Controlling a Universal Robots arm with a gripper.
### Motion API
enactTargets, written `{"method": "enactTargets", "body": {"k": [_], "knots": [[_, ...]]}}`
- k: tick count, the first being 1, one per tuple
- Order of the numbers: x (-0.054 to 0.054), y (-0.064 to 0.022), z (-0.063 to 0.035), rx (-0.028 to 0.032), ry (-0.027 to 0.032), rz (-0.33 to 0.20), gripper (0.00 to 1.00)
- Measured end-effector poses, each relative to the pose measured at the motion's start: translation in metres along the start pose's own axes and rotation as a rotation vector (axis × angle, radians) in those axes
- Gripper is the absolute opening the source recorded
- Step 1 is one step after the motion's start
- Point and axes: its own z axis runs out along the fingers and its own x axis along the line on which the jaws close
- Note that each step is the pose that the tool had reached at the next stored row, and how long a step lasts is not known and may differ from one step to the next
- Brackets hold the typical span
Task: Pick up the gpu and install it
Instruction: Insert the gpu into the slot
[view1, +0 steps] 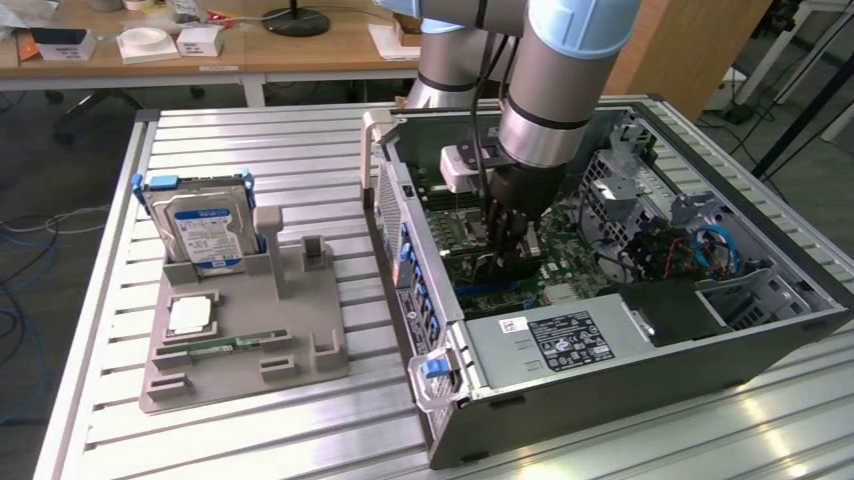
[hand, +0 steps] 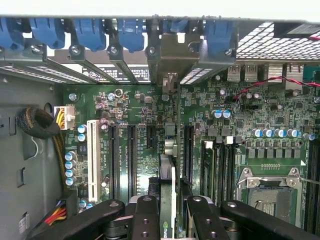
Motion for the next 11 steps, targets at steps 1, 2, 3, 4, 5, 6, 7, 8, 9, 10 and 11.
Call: {"method": "enactTargets", "body": {"k": [1, 2, 3, 4, 5, 6, 7, 8, 9, 10, 11], "knots": [[0.0000, 0.0000, 0.0000, 0.0000, 0.0000, 0.000, 0.26], [0.0000, 0.0000, 0.0000, 0.0000, 0.0001, 0.000, 0.26], [0.0001, 0.0000, 0.0001, 0.0000, 0.0001, 0.000, 0.26], [0.0001, 0.0001, 0.0004, 0.0001, 0.0002, 0.000, 0.26], [0.0001, 0.0002, 0.0007, 0.0004, 0.0002, 0.000, 0.26], [0.0001, 0.0005, 0.0011, 0.0008, 0.0002, 0.000, 0.26], [0.0001, 0.0008, 0.0016, 0.0011, 0.0001, 0.000, 0.26], [0.0001, 0.0013, 0.0020, 0.0013, 0.0002, 0.000, 0.26], [0.0001, 0.0018, 0.0024, 0.0014, 0.0002, 0.000, 0.26], [0.0002, 0.0022, 0.0027, 0.0015, 0.0003, 0.000, 0.26], [0.0002, 0.0023, 0.0031, 0.0014, 0.0003, 0.000, 0.26]]}}
